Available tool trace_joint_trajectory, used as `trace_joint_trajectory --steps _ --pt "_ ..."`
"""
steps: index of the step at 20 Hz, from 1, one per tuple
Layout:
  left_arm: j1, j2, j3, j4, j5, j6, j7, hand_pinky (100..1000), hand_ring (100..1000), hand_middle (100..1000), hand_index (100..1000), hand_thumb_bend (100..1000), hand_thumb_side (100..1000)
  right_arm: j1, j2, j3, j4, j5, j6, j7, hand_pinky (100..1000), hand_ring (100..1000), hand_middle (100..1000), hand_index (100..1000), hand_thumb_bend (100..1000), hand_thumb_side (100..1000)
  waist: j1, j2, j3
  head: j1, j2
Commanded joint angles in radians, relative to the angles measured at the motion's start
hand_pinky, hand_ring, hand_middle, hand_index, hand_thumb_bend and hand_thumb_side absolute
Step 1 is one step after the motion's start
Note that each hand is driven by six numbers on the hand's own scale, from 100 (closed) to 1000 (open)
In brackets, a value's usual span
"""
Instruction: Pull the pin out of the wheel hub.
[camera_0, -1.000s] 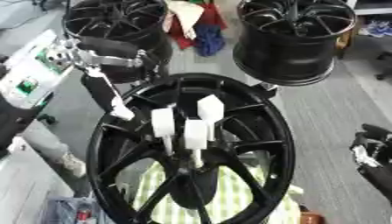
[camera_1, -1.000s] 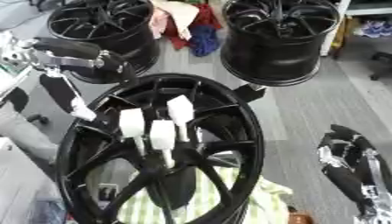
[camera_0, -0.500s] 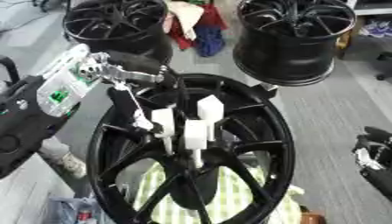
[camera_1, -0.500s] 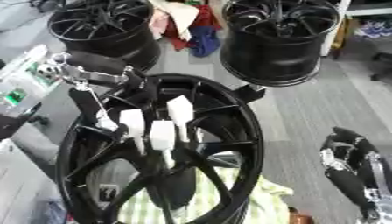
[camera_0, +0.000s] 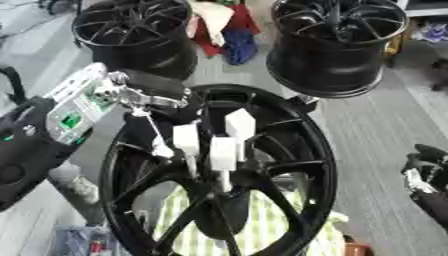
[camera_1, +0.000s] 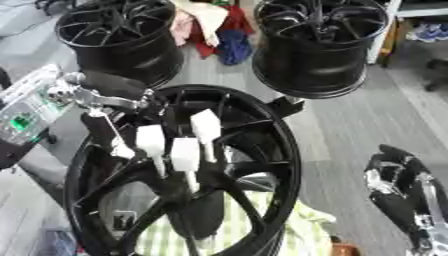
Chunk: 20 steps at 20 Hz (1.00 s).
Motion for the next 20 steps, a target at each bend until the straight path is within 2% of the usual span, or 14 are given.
trace_joint_trajectory --steps 1,5,9,12,16,20 --pt "-0.009 0.019 -0.006 -0.005 -0.005 -0.148 -0.134 480 603 698 779 266 241 -0.008 -0.022 -0.005 -0.011 -0.004 -0.003 0.001 688 588 653 789 100 258 -0.004 -0.009 0.001 -0.001 0.005" --pt "-0.011 0.017 -0.006 -0.005 -0.001 -0.154 -0.134 393 512 599 720 100 179 -0.008 -0.023 -0.003 -0.011 -0.005 -0.003 0.002 688 588 653 789 100 259 -0.005 -0.009 0.002 0.000 0.005" --pt "-0.015 0.024 0.007 -0.013 0.017 -0.154 -0.134 289 417 521 657 100 160 -0.008 -0.023 -0.004 -0.011 -0.005 -0.002 0.001 688 588 654 789 100 259 -0.006 -0.010 0.003 -0.001 0.005" --pt "-0.030 0.037 0.030 -0.036 0.047 -0.149 -0.134 257 392 499 638 100 172 -0.008 -0.022 -0.004 -0.010 -0.005 -0.002 0.001 688 588 653 789 100 260 -0.006 -0.011 0.004 -0.001 0.005" --pt "-0.071 0.080 0.095 -0.098 0.112 -0.125 -0.134 246 386 496 636 100 172 -0.006 -0.022 -0.005 -0.009 -0.004 -0.002 0.001 688 588 653 789 100 261 -0.006 -0.013 0.007 0.000 0.005" --pt "-0.082 0.166 0.202 -0.170 0.188 -0.081 -0.134 249 389 493 640 100 165 -0.003 -0.022 -0.009 -0.007 -0.003 -0.002 -0.003 688 588 653 789 100 261 -0.004 -0.016 0.015 -0.006 0.005"
